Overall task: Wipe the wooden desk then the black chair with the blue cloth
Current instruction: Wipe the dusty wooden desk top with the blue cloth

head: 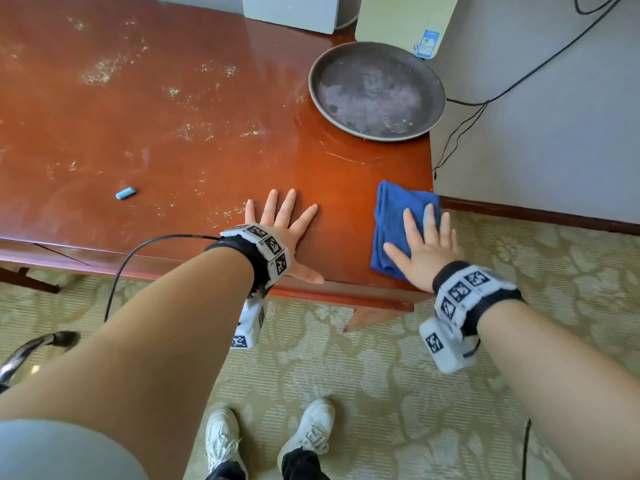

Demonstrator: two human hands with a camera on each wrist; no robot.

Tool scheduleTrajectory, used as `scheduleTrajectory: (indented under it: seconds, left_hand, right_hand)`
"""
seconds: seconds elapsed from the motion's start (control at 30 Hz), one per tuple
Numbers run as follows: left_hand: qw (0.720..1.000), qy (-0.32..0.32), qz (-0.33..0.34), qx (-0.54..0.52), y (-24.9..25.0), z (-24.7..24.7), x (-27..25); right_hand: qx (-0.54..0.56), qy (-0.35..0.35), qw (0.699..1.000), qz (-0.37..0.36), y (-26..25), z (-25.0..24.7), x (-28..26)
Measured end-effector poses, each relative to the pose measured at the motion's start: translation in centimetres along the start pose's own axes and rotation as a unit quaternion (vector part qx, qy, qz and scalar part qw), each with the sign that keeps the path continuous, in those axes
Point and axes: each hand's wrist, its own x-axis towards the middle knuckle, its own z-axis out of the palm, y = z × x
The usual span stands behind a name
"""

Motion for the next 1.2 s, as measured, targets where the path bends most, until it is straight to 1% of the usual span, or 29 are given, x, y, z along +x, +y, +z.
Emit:
scheduleTrajectory:
  seconds: [0.13, 0.2, 0.27, 0.33, 0.43, 0.53, 0.57, 0.7, 0.87, 1.0, 1.07, 1.13, 1.2]
  left_hand:
    - [1.000, 0.000, -0.002, -0.003, 0.1, -0.1, -0.1]
    - [1.000, 0.001, -0.003, -0.002, 0.1, 0.0, 0.0]
    - [1.000, 0.003, -0.005, -0.002, 0.1, 0.1, 0.1]
    - [1.000, 0.004, -0.003, -0.005, 0.0, 0.2, 0.2]
    - [1.000, 0.005, 0.000, -0.007, 0.0, 0.1, 0.2]
    - [1.000, 0.002, -0.005, 0.000, 0.1, 0.1, 0.1]
    - [1.000, 0.002, -0.006, 0.000, 0.1, 0.1, 0.0]
    - [1.000, 0.000, -0.007, -0.002, 0.2, -0.1, -0.1]
    - [1.000, -0.003, -0.008, 0.001, 0.2, 0.0, 0.0]
    - [1.000, -0.017, 0.006, -0.019, -0.4, -0.7, 0.0]
    - [0.999, -0.022, 0.009, -0.039, -1.5, -1.7, 0.2]
    - [0.998, -0.014, -0.009, -0.055, -3.0, -2.9, 0.7]
    - [0.998, -0.004, -0.024, -0.053, -4.4, -4.0, 1.4]
  right_hand:
    - [-0.070, -0.019, 0.995, -0.062, -1.5, 0.3, -0.4]
    - [-0.075, -0.023, 0.993, -0.090, -2.1, -0.4, 0.6]
    - [-0.066, -0.016, 0.993, -0.101, -2.2, -1.3, 1.9]
    - [-0.052, 0.002, 0.995, -0.088, -1.8, -2.1, 3.1]
    - [-0.016, 0.026, 0.999, -0.041, -1.1, -2.7, 4.0]
    - [0.051, 0.003, 0.999, 0.003, 0.1, -2.7, 3.6]
    - [0.057, -0.003, 0.998, 0.008, 0.5, -2.5, 3.3]
    - [0.005, -0.009, 1.000, -0.001, 0.5, -1.1, 1.2]
    - [-0.082, -0.034, 0.995, -0.037, -2.6, -0.8, 0.5]
    - [-0.073, -0.060, 0.994, -0.050, -2.7, -2.4, 2.0]
    - [-0.053, -0.053, 0.997, -0.034, -2.1, -3.5, 2.6]
    - [-0.029, -0.047, 0.998, 0.006, -1.9, -3.9, 3.1]
    - [-0.030, -0.045, 0.998, 0.037, -2.5, -3.7, 3.2]
